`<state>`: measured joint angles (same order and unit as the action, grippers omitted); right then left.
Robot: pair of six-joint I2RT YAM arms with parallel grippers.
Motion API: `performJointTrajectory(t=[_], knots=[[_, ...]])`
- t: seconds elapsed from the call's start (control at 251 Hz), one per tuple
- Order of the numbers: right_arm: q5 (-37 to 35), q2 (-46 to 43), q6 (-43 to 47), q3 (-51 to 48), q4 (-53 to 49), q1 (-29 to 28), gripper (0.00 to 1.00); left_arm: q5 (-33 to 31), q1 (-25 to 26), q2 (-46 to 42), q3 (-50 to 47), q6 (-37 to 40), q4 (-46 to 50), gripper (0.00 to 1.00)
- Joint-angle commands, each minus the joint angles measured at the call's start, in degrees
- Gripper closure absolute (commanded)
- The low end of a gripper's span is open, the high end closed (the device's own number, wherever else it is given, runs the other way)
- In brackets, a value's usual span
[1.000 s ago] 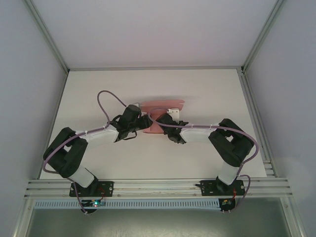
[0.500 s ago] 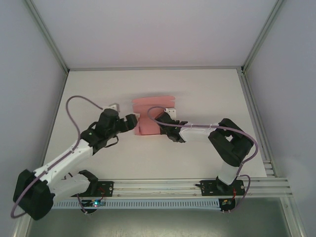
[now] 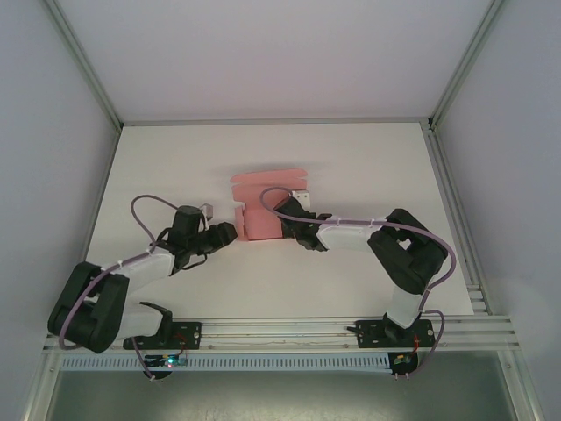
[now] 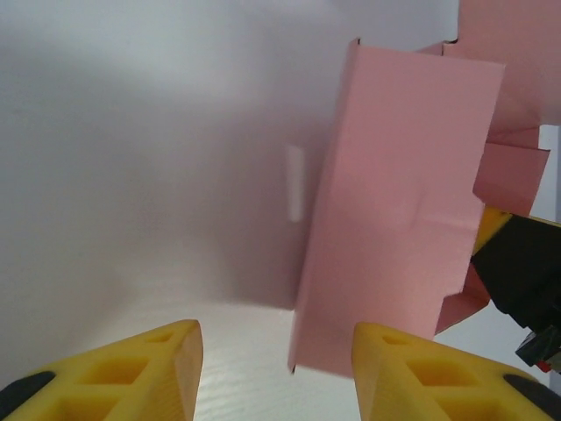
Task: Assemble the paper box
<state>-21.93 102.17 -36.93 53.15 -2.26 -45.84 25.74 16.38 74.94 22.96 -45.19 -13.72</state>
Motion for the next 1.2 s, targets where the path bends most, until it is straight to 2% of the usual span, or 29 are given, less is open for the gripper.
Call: performJointTrajectory(t=[0.0, 0.223, 0.323, 0.451, 0.567, 0.639, 0.69, 0.762, 0.894, 0.982, 1.193], knots=[[1.31, 1.44, 0.54, 0.46, 0.09, 0.63, 1.0, 2.91, -0.54, 3.62, 1.26, 2.37, -9.1, 0.52], [2.63, 2.28, 1.06, 0.54, 0.87, 0.67, 1.0, 8.21, -0.51, 9.43, 0.06, 2.42, -23.93, 0.52], [3.33, 2.42, 1.45, 0.4, 1.55, 0.68, 1.0, 12.85, -0.46, 12.97, 0.84, 1.57, -30.09, 0.54], [3.56, 2.06, 1.75, 0.12, 2.18, 0.64, 1.0, 15.51, -0.23, 18.1, 5.1, 2.28, -27.6, 0.7], [3.69, 2.06, 2.38, 0.33, 2.05, 0.34, 1.0, 15.31, 0.6, 20.63, 6.39, 1.45, -28.82, 0.74], [3.19, 2.29, 2.56, 0.79, 1.22, 0.03, 1.0, 10.04, 2.48, 19.1, 8.01, 4.81, -21.33, 0.74], [2.76, 2.34, 2.74, 1.12, 0.52, -0.19, 1.0, 4.07, 4.62, 17.58, 9.89, 7.82, -14.01, 0.7], [2.17, 2.27, 2.74, 1.26, -0.07, -0.39, 1.0, -3.72, 8.07, 16.62, 13.73, 12.05, -3.28, 0.7], [1.54, 1.8, 2.65, 1.08, -0.37, -0.72, 1.0, -16.05, 12.13, 18.17, 20.15, 14.03, 10.51, 0.76], [1.38, 1.79, 2.39, 1.08, -0.45, -0.9, 1.0, -25.66, 15.12, 20.37, 23.28, 15.4, 16.3, 0.77], [0.56, 1.34, 1.31, 0.39, -1.04, -1.04, 1.0, -39.61, 18.89, 26.04, 28.9, 13.45, 24.15, 0.99]])
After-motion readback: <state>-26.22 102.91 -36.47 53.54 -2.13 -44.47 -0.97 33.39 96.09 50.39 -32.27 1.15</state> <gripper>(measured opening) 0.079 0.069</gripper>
